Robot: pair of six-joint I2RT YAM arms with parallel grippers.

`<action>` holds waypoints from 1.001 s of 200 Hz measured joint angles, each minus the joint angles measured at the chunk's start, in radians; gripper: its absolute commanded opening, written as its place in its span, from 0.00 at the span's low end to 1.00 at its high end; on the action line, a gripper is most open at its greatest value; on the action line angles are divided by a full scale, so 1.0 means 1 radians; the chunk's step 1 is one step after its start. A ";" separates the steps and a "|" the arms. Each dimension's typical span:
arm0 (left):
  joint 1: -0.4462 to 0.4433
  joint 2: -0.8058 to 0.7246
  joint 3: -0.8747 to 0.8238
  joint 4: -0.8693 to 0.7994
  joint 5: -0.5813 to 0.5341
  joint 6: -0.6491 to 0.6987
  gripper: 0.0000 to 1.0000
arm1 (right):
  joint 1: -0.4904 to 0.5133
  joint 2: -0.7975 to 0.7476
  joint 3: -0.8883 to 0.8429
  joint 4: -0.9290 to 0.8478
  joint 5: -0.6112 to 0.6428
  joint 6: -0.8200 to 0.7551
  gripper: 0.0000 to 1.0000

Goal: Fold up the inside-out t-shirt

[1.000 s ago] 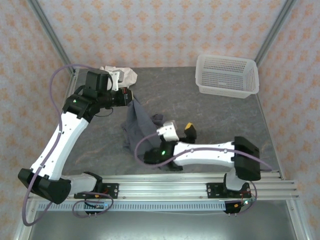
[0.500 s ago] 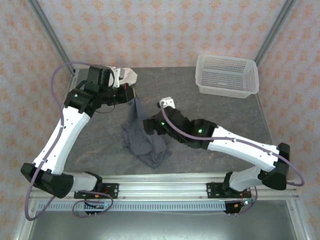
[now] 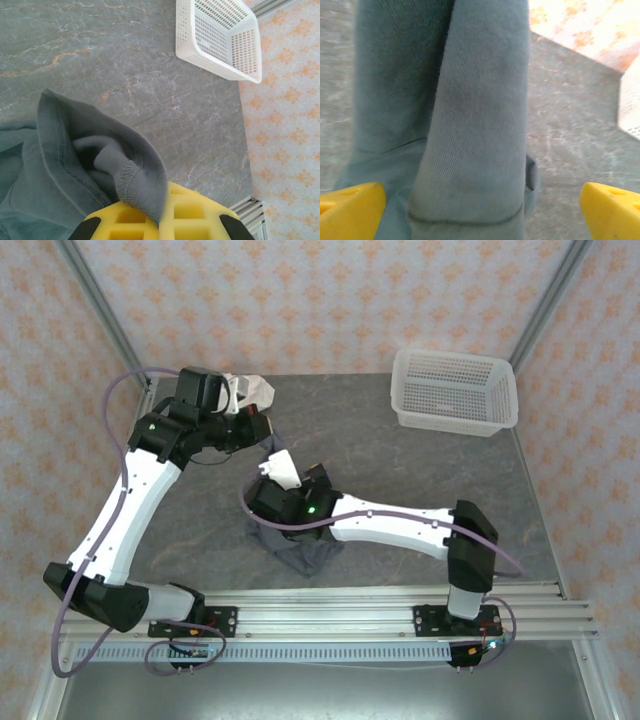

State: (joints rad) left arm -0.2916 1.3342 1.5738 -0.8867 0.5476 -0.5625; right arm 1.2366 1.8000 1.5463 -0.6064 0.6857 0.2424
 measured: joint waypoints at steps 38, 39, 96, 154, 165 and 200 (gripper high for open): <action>0.000 -0.016 -0.012 0.000 0.003 -0.014 0.00 | 0.000 0.115 0.085 -0.042 0.050 -0.042 1.00; 0.000 -0.016 -0.013 0.000 0.003 -0.014 0.00 | 0.000 0.116 0.085 -0.043 0.050 -0.042 1.00; 0.000 -0.017 -0.029 0.000 0.003 -0.013 0.00 | -0.001 0.145 0.124 -0.151 0.087 -0.030 0.75; 0.000 -0.017 -0.029 -0.001 0.003 -0.013 0.00 | -0.054 -0.046 -0.026 -0.171 0.014 -0.021 0.33; 0.000 -0.017 -0.029 -0.003 0.003 -0.013 0.00 | -0.061 -0.065 -0.042 -0.157 -0.022 -0.014 0.24; 0.028 -0.017 -0.002 -0.052 -0.019 0.025 0.00 | -0.062 -0.074 -0.105 -0.108 -0.156 -0.023 0.00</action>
State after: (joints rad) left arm -0.2634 1.3174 1.5719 -0.9386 0.5285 -0.5377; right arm 1.1748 1.7256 1.4414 -0.7147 0.5301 0.2195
